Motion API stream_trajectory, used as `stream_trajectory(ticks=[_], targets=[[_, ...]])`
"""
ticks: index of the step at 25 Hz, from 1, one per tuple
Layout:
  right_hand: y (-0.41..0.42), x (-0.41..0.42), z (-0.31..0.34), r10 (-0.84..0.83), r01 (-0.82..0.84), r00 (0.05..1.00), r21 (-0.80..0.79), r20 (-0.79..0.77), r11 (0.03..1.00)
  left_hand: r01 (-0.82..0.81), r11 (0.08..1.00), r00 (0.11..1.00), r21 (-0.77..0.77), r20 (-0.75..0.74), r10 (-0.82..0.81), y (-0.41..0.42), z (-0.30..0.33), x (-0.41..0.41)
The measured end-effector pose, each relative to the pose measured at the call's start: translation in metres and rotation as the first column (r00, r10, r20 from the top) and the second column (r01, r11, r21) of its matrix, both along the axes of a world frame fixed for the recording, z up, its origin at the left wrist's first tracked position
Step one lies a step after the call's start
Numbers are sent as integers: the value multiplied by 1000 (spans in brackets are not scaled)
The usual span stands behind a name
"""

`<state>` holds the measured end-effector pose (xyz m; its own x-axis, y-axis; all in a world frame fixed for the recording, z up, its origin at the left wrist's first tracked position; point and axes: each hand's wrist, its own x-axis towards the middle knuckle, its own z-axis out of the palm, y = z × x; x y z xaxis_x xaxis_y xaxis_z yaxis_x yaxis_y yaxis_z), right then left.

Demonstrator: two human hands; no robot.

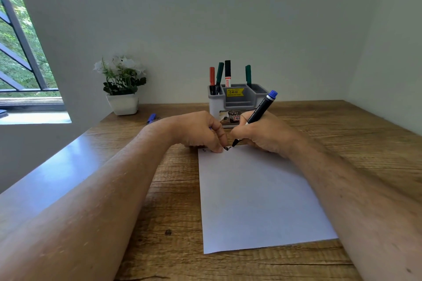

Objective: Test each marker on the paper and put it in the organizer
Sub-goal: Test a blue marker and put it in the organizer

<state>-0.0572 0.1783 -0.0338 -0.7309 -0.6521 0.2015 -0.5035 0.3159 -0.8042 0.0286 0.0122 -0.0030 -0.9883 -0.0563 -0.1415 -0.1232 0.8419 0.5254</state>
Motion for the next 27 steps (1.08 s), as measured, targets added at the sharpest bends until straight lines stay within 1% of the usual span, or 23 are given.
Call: stream_trajectory(ticks=[4, 7, 10, 16, 27], targets=[[-1, -1, 0, -19, 19, 1000, 22, -7, 1000, 17, 999, 1000, 38, 23, -18, 3, 1, 3], [-1, 4, 2, -15, 15, 1000, 49, -8, 999, 13, 1000, 1000, -4, 27, -13, 3, 1, 2], [-1, 4, 3, 12, -12, 1000, 36, 8, 999, 10, 1000, 999, -25, 34, -9, 3, 0, 0], [-2, 2, 1, -40, 41, 998, 31, -39, 999, 13, 1000, 999, -18, 39, -13, 2, -1, -1], [-1, 6, 4, -8, 10, 999, 42, -39, 999, 2, 1000, 999, -2, 47, -2, 2, -1, -1]])
